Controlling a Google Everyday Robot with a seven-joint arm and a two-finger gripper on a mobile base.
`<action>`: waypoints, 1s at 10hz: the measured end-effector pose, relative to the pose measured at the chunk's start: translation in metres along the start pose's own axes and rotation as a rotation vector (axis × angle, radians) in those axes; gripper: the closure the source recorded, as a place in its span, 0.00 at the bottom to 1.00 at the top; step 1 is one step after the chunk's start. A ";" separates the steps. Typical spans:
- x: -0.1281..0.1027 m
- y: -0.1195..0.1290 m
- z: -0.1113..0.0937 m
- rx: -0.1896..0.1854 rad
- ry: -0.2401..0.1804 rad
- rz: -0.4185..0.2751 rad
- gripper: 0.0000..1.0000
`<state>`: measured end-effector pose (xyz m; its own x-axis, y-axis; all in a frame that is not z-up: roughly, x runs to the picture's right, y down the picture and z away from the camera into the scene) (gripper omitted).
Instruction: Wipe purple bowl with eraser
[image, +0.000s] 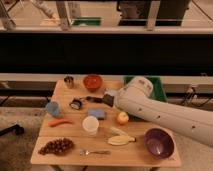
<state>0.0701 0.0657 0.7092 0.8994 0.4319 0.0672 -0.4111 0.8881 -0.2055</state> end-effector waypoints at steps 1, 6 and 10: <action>0.008 0.003 -0.003 -0.001 0.010 0.013 0.80; 0.058 0.017 -0.012 -0.035 0.073 0.093 0.74; 0.102 0.022 -0.019 -0.032 0.093 0.187 0.74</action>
<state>0.1557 0.1265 0.6931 0.8184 0.5710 -0.0652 -0.5686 0.7879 -0.2365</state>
